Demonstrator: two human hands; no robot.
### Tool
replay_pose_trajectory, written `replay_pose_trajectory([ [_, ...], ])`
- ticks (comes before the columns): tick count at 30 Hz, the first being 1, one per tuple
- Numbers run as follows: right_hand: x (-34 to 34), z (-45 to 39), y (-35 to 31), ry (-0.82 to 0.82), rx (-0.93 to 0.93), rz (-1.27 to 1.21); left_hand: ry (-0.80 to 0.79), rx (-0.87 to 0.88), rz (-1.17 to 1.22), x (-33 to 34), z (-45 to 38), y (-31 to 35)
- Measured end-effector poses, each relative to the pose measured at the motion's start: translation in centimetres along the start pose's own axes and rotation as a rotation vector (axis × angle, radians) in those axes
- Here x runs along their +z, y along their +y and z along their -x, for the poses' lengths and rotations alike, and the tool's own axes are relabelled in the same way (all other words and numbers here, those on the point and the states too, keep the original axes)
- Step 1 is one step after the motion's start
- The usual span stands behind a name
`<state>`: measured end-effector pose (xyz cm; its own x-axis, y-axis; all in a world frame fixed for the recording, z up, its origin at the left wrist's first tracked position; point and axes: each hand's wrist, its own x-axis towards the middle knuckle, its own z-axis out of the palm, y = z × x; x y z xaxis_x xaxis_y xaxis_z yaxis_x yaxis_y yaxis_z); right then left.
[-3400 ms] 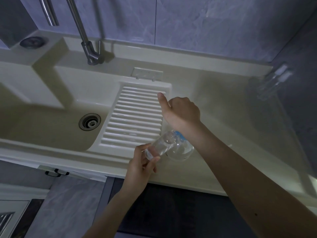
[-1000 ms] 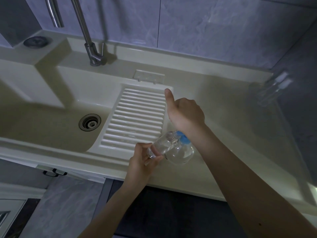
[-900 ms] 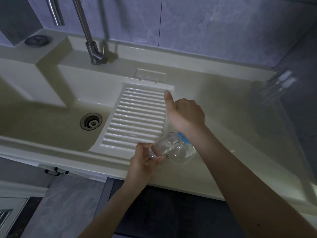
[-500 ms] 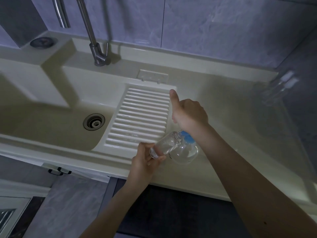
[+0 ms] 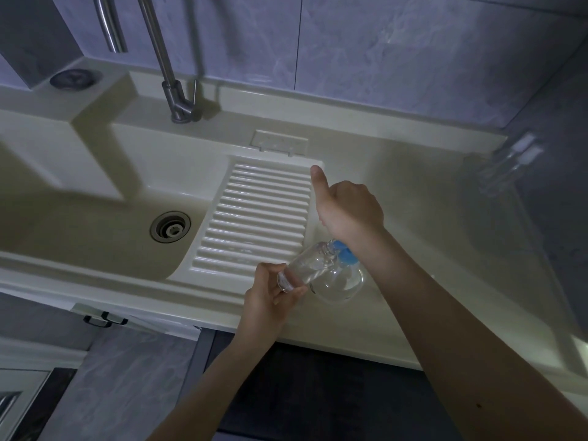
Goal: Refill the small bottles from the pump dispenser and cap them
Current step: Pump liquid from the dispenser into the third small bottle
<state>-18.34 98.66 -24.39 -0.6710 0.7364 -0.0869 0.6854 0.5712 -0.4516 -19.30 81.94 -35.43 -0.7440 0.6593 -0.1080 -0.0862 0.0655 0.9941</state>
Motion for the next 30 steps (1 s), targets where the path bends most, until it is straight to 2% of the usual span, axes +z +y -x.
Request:
replay_pose_trajectory([
  [10,-0.2,0.1,-0.2,-0.015,0.032,-0.064,-0.020,0.010,0.004,-0.1,0.4,0.3],
  [22,-3.3,3.1,-0.3,0.179,0.000,-0.297,-0.033,-0.006,0.170,0.4,0.9,-0.3],
  [24,-3.8,3.7,0.1,0.230,0.009,-0.413,-0.017,-0.019,0.160,0.1,0.9,-0.1],
  [27,-5.0,4.8,1.7,0.321,-0.025,-0.805,0.000,-0.026,0.109,-0.4,1.4,0.4],
  [30,-5.7,6.3,6.1,0.502,-0.112,-1.071,0.008,-0.037,0.086,-0.8,1.6,1.4],
])
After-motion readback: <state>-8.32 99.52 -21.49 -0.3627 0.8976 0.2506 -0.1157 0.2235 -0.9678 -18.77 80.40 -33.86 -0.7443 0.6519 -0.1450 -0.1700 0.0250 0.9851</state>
